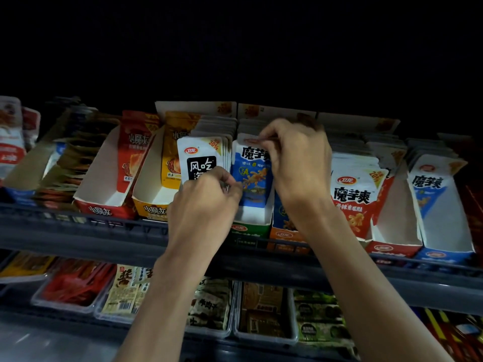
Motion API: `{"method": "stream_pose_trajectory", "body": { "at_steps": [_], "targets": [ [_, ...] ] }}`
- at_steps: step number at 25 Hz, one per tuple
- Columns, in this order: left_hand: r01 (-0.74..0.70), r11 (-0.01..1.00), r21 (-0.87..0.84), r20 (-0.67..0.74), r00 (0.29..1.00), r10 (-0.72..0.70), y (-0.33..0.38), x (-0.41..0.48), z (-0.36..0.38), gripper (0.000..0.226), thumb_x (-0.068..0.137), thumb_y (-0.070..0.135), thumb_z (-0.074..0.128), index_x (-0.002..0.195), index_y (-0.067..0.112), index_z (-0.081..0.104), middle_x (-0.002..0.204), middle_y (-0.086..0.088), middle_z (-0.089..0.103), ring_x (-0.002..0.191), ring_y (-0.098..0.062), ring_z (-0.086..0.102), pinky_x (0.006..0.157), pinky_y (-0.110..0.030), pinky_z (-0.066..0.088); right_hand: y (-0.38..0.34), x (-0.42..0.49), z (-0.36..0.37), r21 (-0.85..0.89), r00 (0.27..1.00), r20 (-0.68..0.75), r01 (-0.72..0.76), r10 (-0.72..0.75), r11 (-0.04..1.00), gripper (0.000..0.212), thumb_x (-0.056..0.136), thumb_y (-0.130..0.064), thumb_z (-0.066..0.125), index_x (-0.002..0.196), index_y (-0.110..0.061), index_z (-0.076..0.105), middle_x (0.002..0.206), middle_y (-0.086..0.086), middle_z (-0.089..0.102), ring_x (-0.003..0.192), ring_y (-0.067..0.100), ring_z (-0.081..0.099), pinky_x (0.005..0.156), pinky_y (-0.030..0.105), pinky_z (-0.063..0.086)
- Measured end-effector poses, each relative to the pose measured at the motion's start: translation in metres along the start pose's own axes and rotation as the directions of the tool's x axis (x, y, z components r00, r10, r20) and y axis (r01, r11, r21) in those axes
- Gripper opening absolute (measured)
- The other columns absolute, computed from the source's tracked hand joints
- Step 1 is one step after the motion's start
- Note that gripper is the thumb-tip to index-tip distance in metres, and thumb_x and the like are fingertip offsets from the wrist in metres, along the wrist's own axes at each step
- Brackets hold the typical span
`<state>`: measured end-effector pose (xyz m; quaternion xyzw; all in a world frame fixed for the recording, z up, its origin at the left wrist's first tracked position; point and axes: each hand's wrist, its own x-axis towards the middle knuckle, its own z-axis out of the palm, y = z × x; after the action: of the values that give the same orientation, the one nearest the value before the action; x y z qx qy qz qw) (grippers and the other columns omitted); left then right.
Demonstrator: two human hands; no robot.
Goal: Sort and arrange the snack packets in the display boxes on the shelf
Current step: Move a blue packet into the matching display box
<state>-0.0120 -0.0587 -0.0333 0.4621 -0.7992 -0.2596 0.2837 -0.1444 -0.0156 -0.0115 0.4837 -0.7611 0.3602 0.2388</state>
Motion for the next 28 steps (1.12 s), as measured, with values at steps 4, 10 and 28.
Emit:
{"method": "stream_pose_trajectory", "body": {
  "at_steps": [4,10,28],
  "targets": [
    [-0.01,1.0,0.004,-0.004,1.0,0.01,-0.001,0.0,0.0,0.015,0.094,0.041,0.052,0.094,0.032,0.064,0.082,0.01,0.064,0.078,-0.013,0.056,0.06,-0.03,0.041,0.0,-0.002,-0.005,0.027,0.984,-0.163,0.071,-0.066,0.997,0.005,0.088,-0.016,0.069,0.093,-0.015,0.069,0.094,0.005,0.068,0.092,0.028,0.06,0.084,0.043,0.044],
    [-0.088,0.99,-0.11,-0.136,0.988,0.073,0.001,0.004,0.0,0.031,0.092,0.046,0.058,0.118,0.03,0.055,0.1,0.012,0.061,0.087,-0.014,0.059,0.066,-0.033,0.042,-0.004,0.003,-0.033,0.458,0.977,-0.206,0.042,0.06,0.888,0.006,0.095,-0.013,0.062,0.099,-0.011,0.066,0.094,-0.004,0.066,0.086,0.005,0.061,0.074,0.023,0.051],
    [-0.201,0.645,-0.737,0.194,0.851,0.488,0.077,-0.033,0.04,0.023,0.089,0.017,0.064,0.066,0.018,0.068,0.051,0.008,0.055,0.045,-0.007,0.036,0.044,-0.017,0.028,0.079,-0.028,-0.142,0.793,0.872,0.221,-0.422,0.437,0.44,0.014,0.094,-0.016,0.063,0.089,-0.004,0.07,0.076,0.001,0.075,0.066,0.01,0.07,0.058,0.022,0.052]
  ]
}}
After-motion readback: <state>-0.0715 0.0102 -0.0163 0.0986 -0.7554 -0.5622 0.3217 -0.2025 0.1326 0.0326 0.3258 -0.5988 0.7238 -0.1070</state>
